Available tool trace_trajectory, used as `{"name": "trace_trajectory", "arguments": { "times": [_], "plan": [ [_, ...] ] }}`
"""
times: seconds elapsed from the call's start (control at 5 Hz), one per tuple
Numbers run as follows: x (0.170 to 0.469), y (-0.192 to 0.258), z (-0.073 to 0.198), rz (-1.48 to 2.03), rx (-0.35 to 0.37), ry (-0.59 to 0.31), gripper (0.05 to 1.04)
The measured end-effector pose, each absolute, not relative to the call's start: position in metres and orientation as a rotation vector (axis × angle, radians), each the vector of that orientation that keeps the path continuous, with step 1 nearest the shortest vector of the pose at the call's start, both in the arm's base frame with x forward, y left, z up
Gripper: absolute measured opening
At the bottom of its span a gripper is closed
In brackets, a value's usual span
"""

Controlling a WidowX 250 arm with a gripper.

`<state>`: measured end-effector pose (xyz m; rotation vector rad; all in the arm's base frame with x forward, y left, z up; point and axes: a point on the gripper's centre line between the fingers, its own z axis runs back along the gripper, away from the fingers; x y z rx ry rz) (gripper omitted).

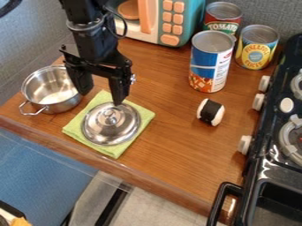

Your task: Moved the silver pot above the green cloth

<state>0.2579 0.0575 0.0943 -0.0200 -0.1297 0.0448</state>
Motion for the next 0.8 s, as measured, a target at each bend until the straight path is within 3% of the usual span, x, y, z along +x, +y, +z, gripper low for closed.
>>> {"name": "trace_trajectory", "arguments": {
  "times": [0.4, 0.8],
  "plan": [
    [0.255, 0.078, 0.08, 0.105, -0.026, -0.101, 1.001],
    [0.268, 0.114, 0.068, 0.14, 0.04, -0.119, 1.001]
  ]
}}
